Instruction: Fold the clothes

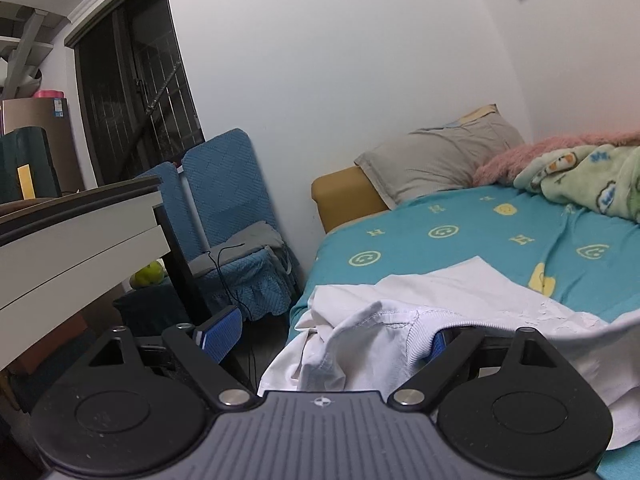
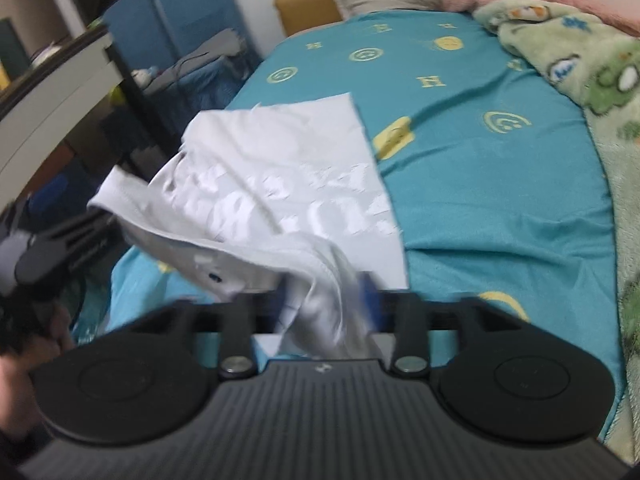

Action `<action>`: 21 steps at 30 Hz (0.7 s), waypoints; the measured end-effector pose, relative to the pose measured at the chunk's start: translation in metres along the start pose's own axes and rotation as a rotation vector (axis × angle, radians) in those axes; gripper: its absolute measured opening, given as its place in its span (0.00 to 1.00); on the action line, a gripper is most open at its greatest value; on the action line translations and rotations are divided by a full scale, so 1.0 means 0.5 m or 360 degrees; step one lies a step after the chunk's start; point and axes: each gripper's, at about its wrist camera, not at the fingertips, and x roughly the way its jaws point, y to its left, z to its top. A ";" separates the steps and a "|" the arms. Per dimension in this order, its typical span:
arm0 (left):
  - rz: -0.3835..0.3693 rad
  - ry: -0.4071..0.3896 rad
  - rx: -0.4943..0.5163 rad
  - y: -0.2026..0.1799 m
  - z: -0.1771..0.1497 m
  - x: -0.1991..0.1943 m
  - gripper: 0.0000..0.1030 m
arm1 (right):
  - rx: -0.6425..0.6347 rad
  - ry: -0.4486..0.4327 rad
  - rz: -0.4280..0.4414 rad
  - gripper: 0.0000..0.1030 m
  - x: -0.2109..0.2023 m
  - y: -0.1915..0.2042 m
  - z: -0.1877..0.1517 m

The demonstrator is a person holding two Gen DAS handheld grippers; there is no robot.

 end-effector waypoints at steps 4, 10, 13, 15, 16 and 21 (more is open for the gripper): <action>-0.0009 0.0005 -0.0063 0.014 0.002 -0.010 0.88 | -0.0183 0.0004 -0.0068 0.76 0.010 0.039 -0.010; 0.0006 0.0018 -0.0106 0.028 0.000 -0.007 0.88 | -0.0320 0.0146 -0.0277 0.76 0.073 0.065 -0.025; 0.0048 0.0025 -0.0085 0.024 -0.003 -0.004 0.89 | -0.0300 0.0148 -0.0353 0.76 0.072 0.055 -0.034; 0.0079 0.0042 -0.0083 0.024 -0.004 0.000 0.89 | -0.0252 0.0138 -0.0399 0.76 0.065 0.040 -0.033; 0.0089 0.0048 -0.0089 0.025 -0.005 0.001 0.90 | -0.0223 0.0126 -0.0411 0.76 0.060 0.033 -0.032; 0.0105 0.0065 -0.0136 0.034 -0.005 -0.003 0.92 | -0.0132 -0.0200 -0.0564 0.76 -0.007 0.019 -0.012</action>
